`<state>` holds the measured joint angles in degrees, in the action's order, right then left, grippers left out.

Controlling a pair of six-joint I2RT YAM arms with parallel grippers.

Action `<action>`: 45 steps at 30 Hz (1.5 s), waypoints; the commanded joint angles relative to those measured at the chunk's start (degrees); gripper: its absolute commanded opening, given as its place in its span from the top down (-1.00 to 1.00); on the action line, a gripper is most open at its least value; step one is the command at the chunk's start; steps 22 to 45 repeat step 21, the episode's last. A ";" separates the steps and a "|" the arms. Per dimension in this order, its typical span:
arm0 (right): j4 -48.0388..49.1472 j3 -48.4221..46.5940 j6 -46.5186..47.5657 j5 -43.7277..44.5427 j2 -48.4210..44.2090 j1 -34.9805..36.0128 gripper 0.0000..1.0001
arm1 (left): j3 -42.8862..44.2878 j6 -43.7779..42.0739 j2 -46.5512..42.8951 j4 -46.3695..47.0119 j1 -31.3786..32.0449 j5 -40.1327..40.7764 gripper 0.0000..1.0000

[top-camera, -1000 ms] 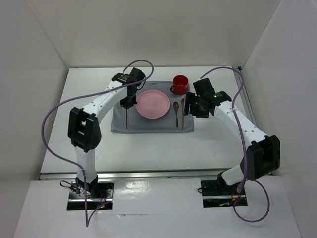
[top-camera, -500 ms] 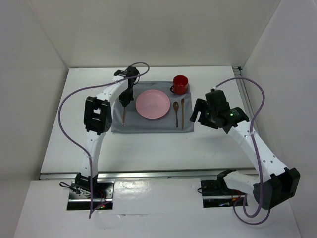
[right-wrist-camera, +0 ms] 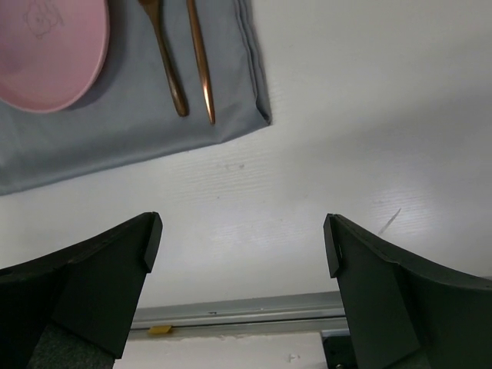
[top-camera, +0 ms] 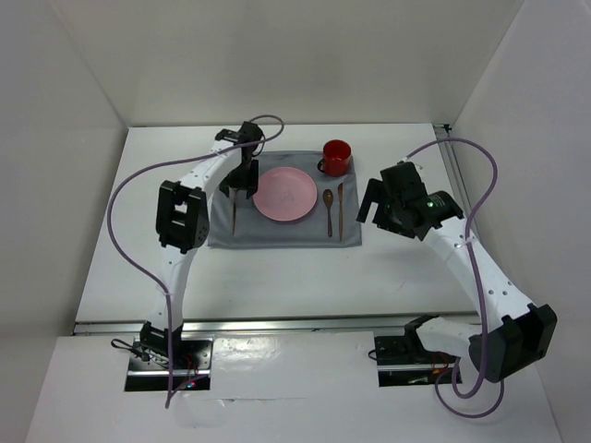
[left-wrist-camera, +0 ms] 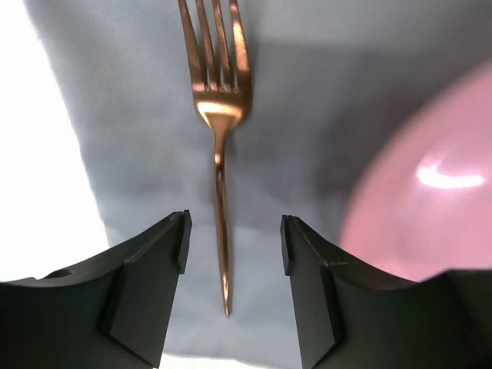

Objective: Set the dinner table for one person

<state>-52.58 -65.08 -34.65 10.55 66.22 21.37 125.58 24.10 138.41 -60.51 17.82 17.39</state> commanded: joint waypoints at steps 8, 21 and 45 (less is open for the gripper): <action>-1.84 -10.68 -2.52 11.78 4.98 0.26 -1.00 | -13.91 2.53 -34.75 -1.11 3.95 -1.03 -0.46; 3.36 -3.66 -0.68 12.83 0.76 0.78 -1.00 | -53.93 6.58 -76.95 9.96 8.54 -0.34 -0.46; 3.36 -3.66 -0.68 12.83 0.76 0.78 -1.00 | -53.93 6.58 -76.95 9.96 8.54 -0.34 -0.46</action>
